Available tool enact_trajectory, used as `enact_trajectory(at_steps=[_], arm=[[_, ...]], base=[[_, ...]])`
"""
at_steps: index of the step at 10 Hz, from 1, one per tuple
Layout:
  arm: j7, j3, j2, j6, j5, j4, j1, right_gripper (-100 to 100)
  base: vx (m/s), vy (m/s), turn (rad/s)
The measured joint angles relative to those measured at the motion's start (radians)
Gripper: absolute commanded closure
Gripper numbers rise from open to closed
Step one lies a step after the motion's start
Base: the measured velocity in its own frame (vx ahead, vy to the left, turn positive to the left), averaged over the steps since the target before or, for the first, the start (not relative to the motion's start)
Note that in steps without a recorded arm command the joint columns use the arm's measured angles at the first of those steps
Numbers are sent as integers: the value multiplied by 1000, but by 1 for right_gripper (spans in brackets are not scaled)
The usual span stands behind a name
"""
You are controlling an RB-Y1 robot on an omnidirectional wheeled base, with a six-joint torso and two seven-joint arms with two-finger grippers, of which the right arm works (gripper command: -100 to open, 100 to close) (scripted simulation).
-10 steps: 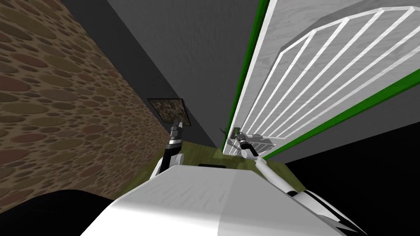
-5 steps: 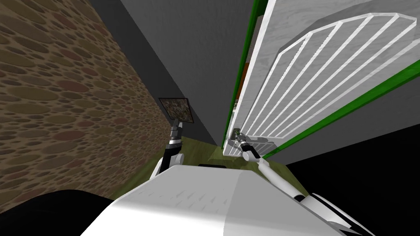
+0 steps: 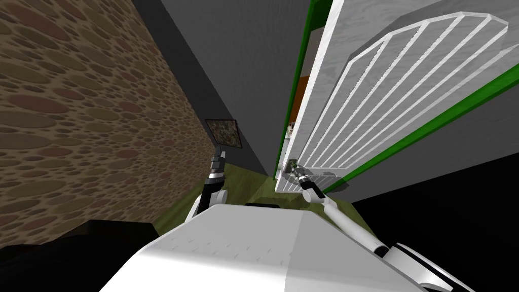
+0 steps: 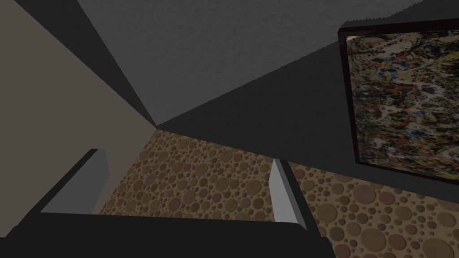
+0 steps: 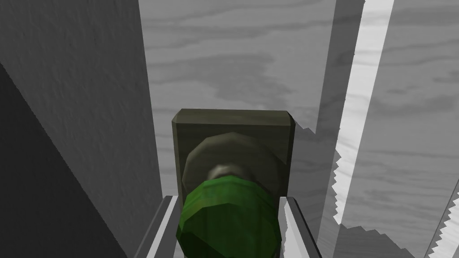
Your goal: Pull the door open
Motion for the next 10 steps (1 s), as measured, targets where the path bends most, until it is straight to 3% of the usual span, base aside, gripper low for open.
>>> enact_trajectory(at_steps=[3,4,10], arm=[[-33,46,-32,-23,6,-18,17,100],[-35,51,-31,-23,8,-18,19,100],[-108,115,-117,-93,27,-46,46,100]], base=[[-154,-111,93],[-131,-39,106],[-211,-113,131]])
